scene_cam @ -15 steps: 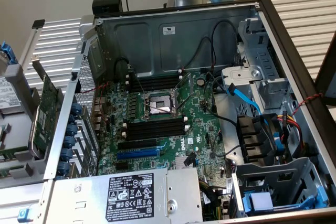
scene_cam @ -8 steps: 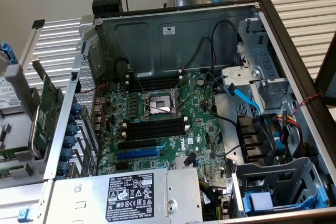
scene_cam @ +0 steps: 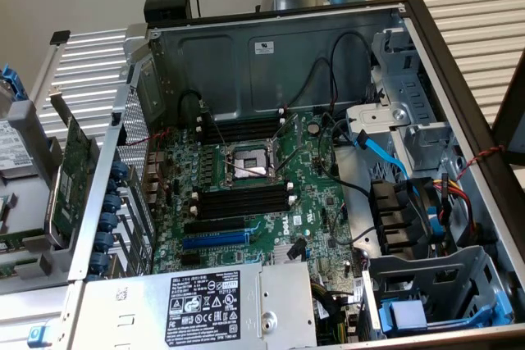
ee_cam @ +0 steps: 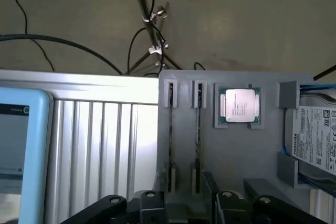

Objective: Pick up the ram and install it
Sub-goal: 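Pick up the ram and move it above insertion slot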

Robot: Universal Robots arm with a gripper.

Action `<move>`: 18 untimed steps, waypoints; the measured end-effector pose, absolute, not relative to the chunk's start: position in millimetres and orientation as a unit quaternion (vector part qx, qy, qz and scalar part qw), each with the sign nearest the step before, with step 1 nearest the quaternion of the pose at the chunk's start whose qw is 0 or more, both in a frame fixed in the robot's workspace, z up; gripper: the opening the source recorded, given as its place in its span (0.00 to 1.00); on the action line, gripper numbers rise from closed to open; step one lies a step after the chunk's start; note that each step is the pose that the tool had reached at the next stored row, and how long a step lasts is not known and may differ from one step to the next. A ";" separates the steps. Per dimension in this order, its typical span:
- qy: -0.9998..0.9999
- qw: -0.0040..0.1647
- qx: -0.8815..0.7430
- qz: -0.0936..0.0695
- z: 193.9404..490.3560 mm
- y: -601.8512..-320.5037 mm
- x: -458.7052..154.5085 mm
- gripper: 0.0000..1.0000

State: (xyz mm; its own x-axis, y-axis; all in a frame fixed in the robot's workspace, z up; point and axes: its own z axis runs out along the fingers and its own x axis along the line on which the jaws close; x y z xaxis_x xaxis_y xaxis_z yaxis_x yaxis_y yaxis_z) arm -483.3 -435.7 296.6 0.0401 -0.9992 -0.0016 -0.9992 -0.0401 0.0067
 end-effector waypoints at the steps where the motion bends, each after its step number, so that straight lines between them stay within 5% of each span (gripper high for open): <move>1: -0.693 0.002 0.721 -0.003 294.8 -435.7 -483.1 0.41; 18: -0.693 0.007 0.721 -0.008 263.8 -442.1 -476.5 0.41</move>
State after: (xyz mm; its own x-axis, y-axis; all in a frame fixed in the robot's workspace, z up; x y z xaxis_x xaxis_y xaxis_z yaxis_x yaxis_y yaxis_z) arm -476.5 -442.1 263.8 0.0401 -0.9992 -0.0021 -0.9990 -0.0402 0.0211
